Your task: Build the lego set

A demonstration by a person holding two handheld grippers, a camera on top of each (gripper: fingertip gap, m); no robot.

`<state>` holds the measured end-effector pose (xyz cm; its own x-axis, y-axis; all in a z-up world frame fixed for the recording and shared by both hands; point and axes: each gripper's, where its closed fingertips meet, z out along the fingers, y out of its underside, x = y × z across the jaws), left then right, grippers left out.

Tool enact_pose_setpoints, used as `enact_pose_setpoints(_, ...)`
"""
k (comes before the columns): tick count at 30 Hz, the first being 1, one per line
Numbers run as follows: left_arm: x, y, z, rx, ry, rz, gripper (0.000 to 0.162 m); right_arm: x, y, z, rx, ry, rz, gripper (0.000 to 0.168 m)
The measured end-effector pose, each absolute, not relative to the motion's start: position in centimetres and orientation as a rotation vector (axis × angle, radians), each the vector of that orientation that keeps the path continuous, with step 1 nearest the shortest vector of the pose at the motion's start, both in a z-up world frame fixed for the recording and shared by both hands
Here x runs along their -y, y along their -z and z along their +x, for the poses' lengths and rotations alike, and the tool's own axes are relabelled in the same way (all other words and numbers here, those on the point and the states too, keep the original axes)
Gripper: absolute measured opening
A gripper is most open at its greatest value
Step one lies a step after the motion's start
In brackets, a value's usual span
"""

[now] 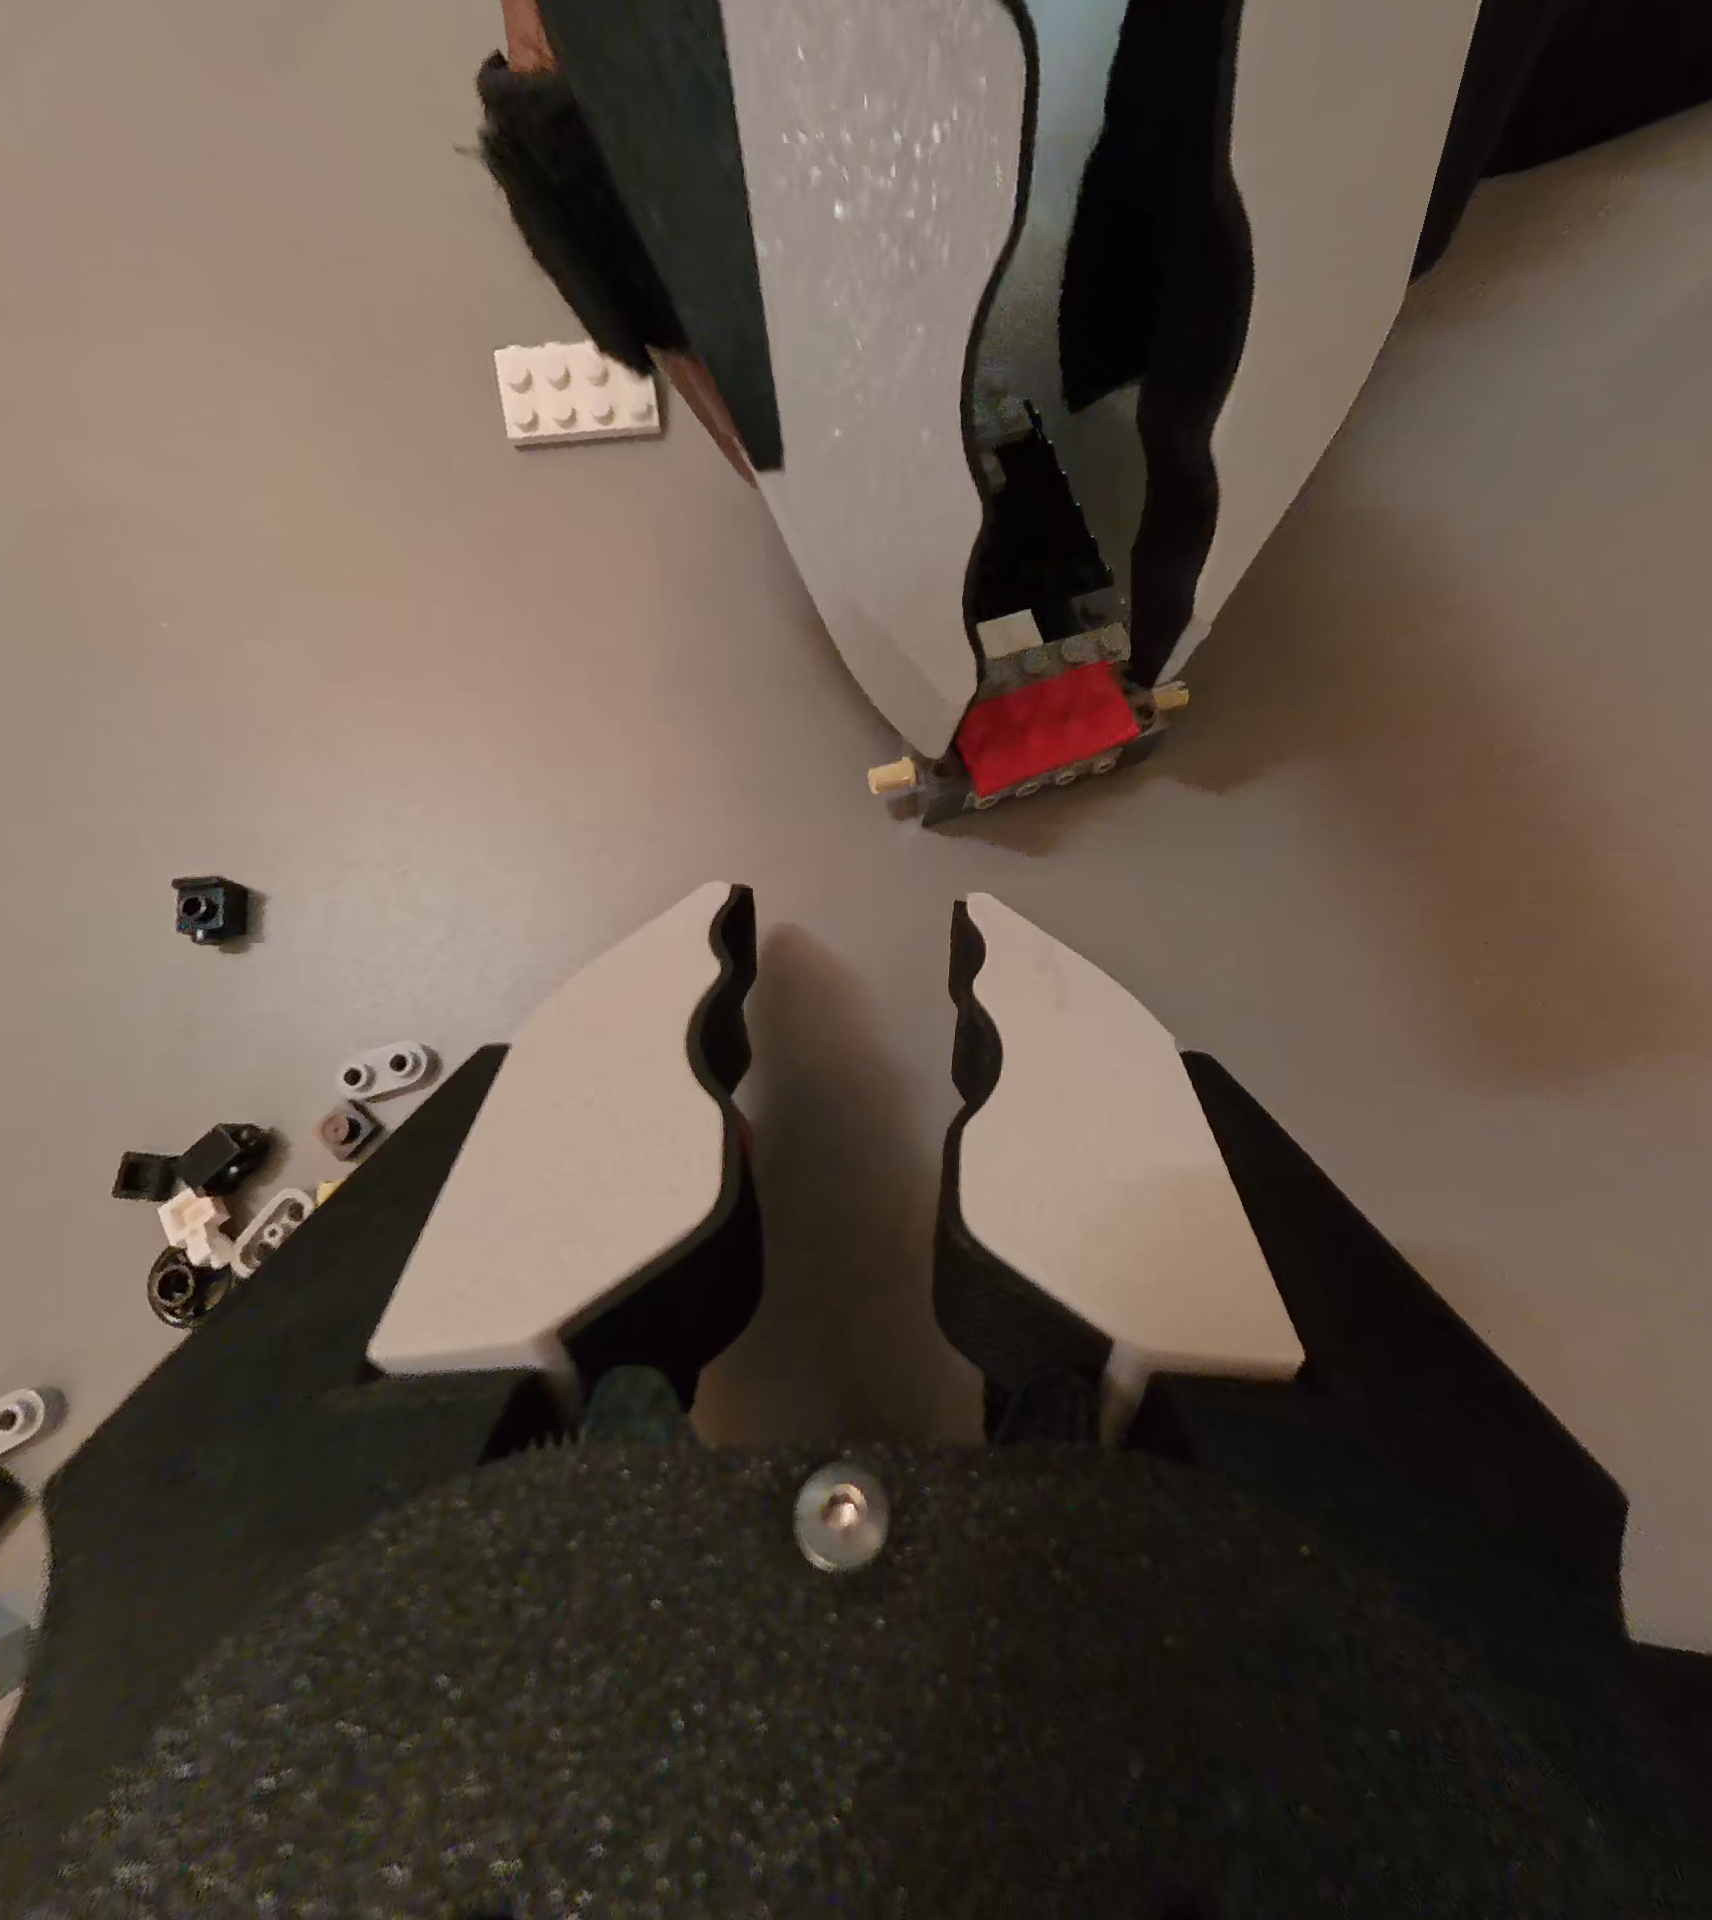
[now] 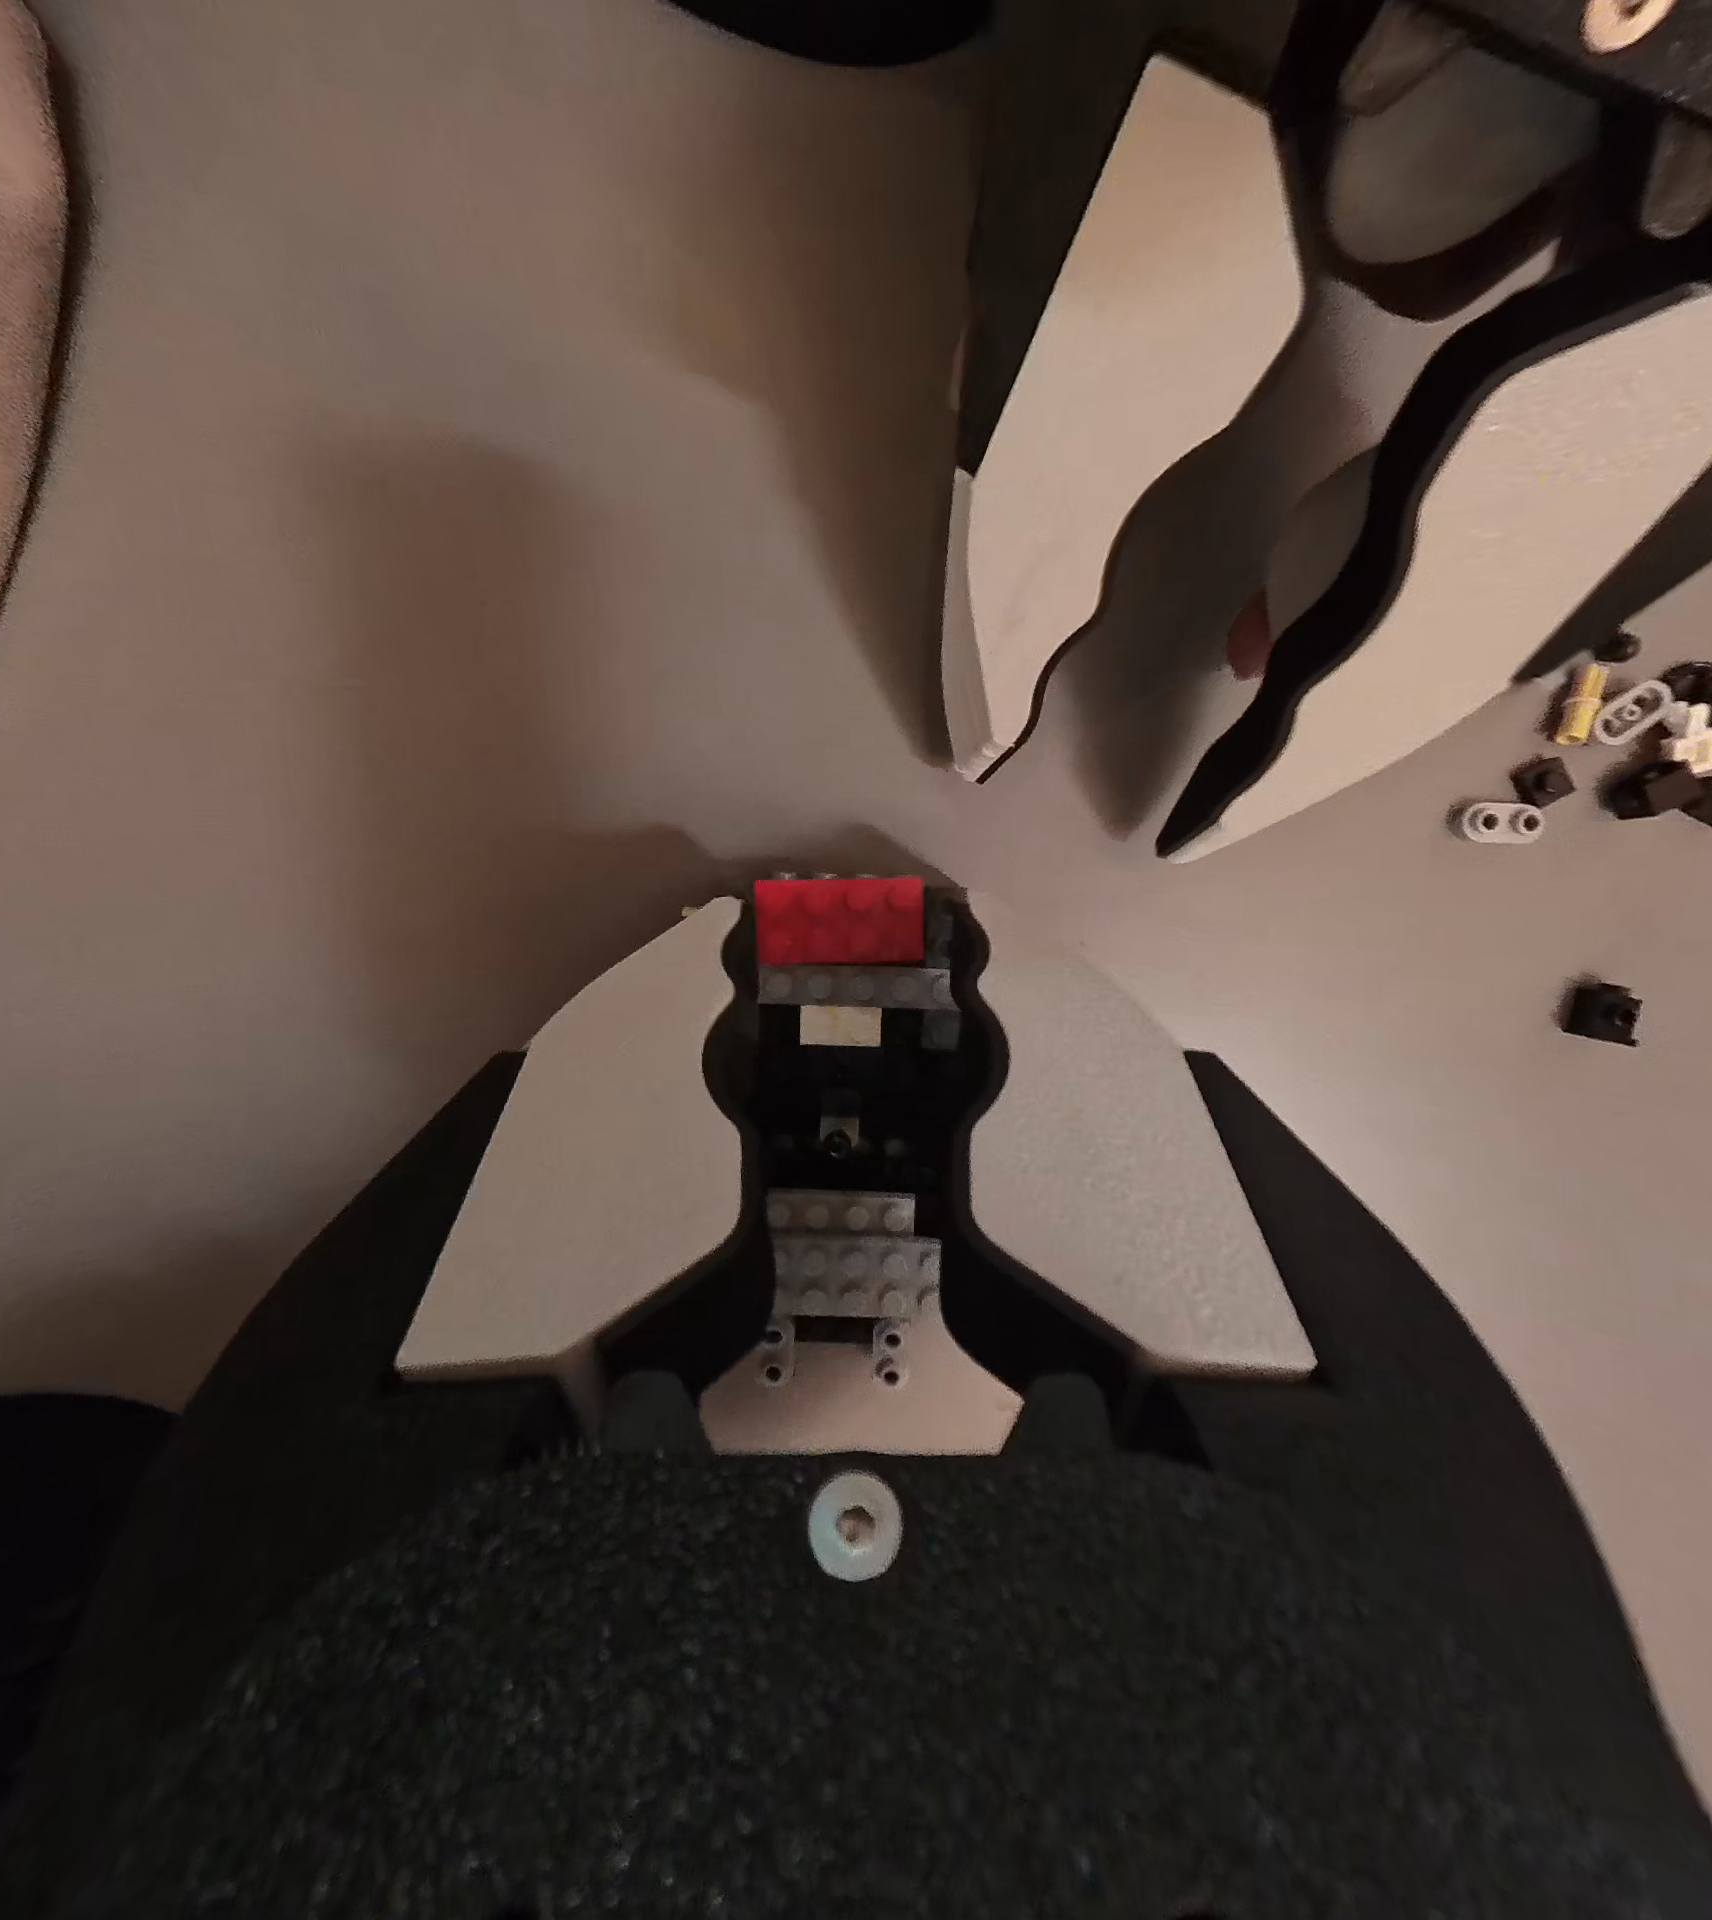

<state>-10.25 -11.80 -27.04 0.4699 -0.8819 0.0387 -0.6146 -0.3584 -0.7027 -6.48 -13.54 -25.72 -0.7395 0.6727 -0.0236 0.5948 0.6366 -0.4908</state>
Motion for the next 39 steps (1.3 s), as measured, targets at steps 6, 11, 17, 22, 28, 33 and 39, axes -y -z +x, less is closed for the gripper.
enact_pose_setpoints(6, 12.2, 27.3, -9.4, -1.27, 0.576, -2.088, 0.036, 14.1, 25.7, -6.2, 2.663, -0.751, -1.061, 0.029)
enact_pose_setpoints(11, 12.4, 27.2, -8.9, -1.282, 0.584, -2.071, 0.036, 14.1, 26.2, -6.3, 2.661, -0.743, -1.096, 0.028)
enact_pose_setpoints(17, 12.4, 27.4, -8.9, -1.287, 0.585, -2.076, 0.036, 13.8, 26.4, -6.2, 2.662, -0.723, -1.148, 0.026)
enact_pose_setpoints(22, 12.4, 27.3, -8.9, -1.287, 0.584, -2.075, 0.035, 13.5, 26.5, -6.1, 2.664, -0.678, -1.174, 0.026)
enact_pose_setpoints(28, 12.4, 27.2, -8.8, -1.287, 0.583, -2.067, 0.035, 12.8, 24.8, -5.8, 2.569, -0.694, -1.22, 0.027)
enact_pose_setpoints(33, 12.2, 27.0, -8.5, -1.275, 0.572, -2.046, 0.041, 11.5, 23.8, -3.4, 2.342, -0.699, -1.379, 0.029)
enact_pose_setpoints(39, 11.8, 27.1, -7.3, -1.298, 0.535, -1.983, 0.045, 10.7, 26.3, 1.9, 2.113, -0.52, -1.628, 0.033)
